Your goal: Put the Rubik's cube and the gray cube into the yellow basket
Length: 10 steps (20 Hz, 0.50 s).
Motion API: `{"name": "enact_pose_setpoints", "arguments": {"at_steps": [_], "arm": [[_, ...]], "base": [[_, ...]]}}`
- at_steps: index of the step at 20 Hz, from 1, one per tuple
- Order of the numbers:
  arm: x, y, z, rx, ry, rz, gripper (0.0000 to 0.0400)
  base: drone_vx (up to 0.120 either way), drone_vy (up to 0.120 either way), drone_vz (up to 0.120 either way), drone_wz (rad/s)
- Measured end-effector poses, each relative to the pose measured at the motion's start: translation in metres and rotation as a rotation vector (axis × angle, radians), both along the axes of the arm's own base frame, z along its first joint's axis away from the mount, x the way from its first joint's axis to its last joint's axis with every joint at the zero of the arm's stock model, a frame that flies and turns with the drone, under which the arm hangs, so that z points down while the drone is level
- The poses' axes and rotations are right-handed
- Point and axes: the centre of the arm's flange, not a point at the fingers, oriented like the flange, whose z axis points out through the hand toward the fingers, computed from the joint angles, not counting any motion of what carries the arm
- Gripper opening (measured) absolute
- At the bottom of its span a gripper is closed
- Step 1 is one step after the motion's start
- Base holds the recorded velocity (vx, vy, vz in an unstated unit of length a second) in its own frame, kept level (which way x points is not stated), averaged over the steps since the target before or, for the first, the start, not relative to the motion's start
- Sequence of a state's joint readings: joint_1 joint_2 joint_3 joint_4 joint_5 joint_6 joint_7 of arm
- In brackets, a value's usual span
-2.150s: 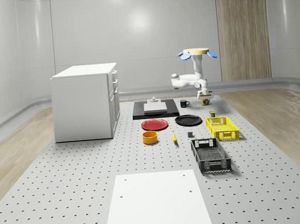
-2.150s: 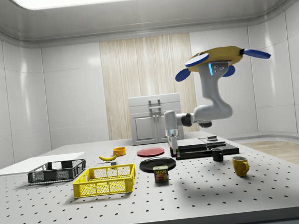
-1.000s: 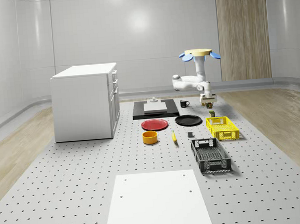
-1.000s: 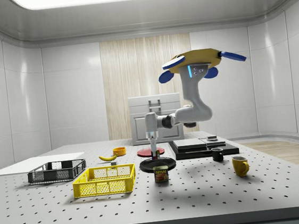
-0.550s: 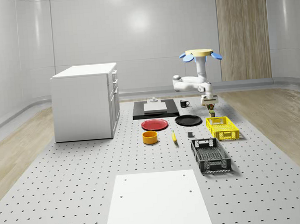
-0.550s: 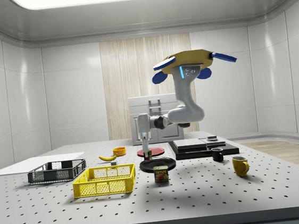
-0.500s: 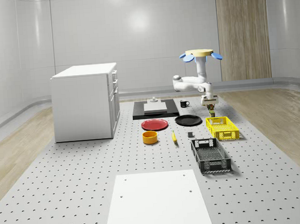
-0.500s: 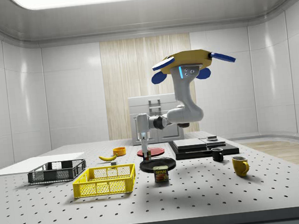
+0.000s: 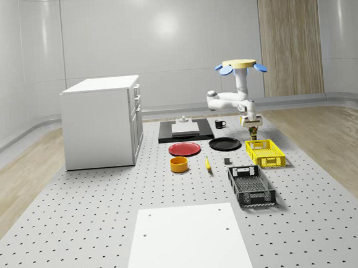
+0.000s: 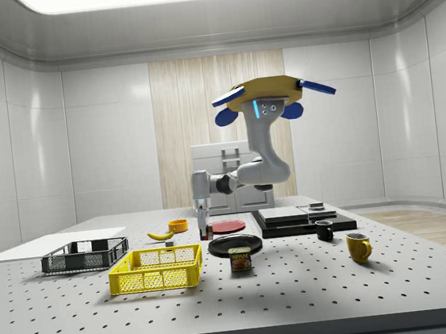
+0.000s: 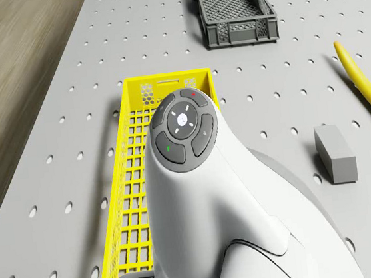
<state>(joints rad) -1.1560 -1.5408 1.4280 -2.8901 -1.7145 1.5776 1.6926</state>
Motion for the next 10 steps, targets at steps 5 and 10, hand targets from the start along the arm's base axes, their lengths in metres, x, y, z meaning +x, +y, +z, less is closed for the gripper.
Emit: {"name": "enact_pose_setpoints", "arguments": {"at_steps": [5,10], "arm": [[0.0,0.0,0.0,0.0,0.0,0.0,0.0325],[0.0,0.0,0.0,0.0,0.0,0.0,0.0325]], "base": [[0.12,0.0,0.0,0.0],[0.12,0.0,0.0,0.0]]}}
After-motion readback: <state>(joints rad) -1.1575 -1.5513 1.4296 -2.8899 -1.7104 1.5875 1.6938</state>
